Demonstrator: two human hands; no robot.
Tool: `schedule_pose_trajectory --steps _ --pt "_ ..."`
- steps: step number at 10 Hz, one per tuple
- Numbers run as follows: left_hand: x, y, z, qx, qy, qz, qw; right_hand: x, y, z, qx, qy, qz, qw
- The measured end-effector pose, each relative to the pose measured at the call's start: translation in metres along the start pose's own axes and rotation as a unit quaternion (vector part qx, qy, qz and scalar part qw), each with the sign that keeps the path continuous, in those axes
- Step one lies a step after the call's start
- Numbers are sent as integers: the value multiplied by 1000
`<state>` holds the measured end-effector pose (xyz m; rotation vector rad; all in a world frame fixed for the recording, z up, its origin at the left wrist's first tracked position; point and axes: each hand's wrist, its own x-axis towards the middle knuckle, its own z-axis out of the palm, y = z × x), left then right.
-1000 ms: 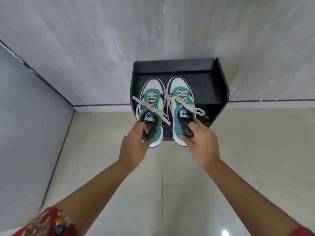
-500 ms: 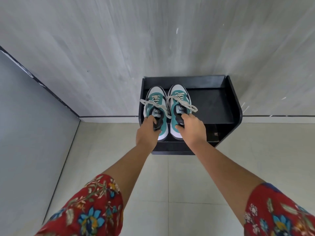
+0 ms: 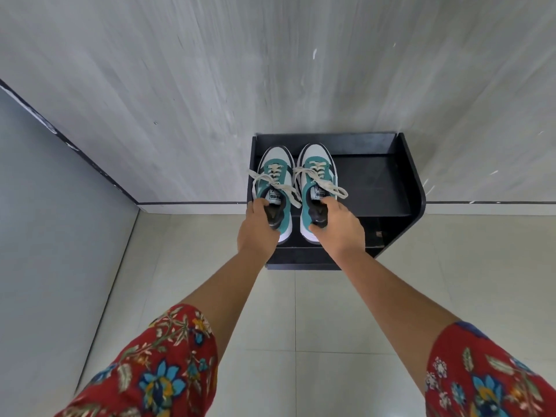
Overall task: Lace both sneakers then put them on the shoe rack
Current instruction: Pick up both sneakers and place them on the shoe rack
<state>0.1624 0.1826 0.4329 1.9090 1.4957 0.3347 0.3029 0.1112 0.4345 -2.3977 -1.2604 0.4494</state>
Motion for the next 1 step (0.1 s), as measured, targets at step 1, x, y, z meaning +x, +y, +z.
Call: schedule_pose_trajectory --steps 1 --pt "-21 20 -15 -20 42 -13 999 -17 -12 -24 19 20 19 999"
